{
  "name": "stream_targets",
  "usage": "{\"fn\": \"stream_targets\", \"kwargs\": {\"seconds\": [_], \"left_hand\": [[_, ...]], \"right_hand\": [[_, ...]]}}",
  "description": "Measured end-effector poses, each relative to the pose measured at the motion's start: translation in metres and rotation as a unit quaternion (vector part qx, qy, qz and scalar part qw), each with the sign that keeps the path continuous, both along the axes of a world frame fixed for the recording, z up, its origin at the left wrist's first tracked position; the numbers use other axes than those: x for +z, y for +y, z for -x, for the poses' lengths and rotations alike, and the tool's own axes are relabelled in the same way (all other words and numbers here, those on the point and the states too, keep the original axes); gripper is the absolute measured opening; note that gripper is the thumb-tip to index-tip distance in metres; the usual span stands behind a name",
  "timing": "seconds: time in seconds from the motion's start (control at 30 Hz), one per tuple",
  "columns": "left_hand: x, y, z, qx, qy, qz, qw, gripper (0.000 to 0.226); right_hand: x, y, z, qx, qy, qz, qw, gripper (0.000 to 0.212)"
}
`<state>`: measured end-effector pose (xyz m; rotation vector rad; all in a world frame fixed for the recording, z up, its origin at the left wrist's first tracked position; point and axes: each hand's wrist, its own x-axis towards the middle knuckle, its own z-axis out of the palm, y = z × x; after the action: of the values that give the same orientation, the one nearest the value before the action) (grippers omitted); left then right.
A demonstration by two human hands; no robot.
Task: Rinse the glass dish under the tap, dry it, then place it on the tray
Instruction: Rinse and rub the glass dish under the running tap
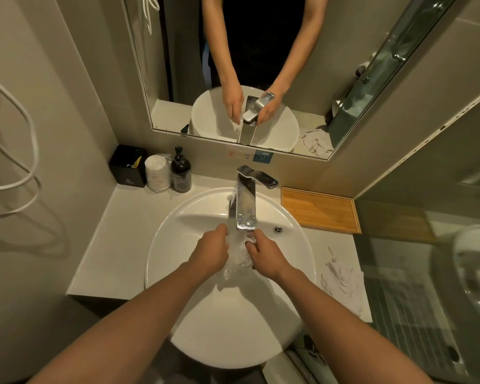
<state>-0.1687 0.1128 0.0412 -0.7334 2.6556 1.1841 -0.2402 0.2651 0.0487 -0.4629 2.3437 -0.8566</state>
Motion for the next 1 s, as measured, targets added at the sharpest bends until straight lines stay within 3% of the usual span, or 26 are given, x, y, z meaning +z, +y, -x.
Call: {"fn": "stream_targets", "kwargs": {"seconds": [0.07, 0.23, 0.4, 0.53, 0.63, 0.83, 1.0], "left_hand": [[-0.001, 0.002, -0.001, 0.017, -0.006, -0.005, 1.0, 0.017], [-0.002, 0.01, -0.007, 0.082, -0.042, -0.114, 0.989, 0.017], [-0.004, 0.002, -0.005, 0.012, -0.005, -0.05, 0.999, 0.022], [-0.001, 0.008, -0.008, 0.119, 0.006, -0.151, 0.981, 0.021], [-0.004, 0.012, -0.013, 0.128, 0.003, -0.219, 0.967, 0.026], [-0.001, -0.005, -0.009, 0.063, 0.033, -0.1, 0.992, 0.014], [-0.003, 0.0, -0.015, 0.092, 0.004, -0.169, 0.981, 0.017]], "right_hand": [[-0.001, 0.001, -0.004, -0.028, -0.006, 0.008, 1.0, 0.03], [-0.002, 0.004, -0.012, -0.039, -0.038, 0.018, 0.998, 0.02], [0.003, 0.003, -0.004, -0.017, -0.031, 0.018, 0.999, 0.024], [-0.001, 0.0, -0.01, -0.081, -0.043, 0.054, 0.994, 0.024], [-0.002, 0.0, -0.012, -0.082, -0.059, 0.072, 0.992, 0.019], [0.004, 0.005, -0.005, -0.035, -0.032, 0.051, 0.998, 0.027], [-0.004, 0.01, -0.011, -0.057, -0.043, 0.068, 0.995, 0.029]]}}
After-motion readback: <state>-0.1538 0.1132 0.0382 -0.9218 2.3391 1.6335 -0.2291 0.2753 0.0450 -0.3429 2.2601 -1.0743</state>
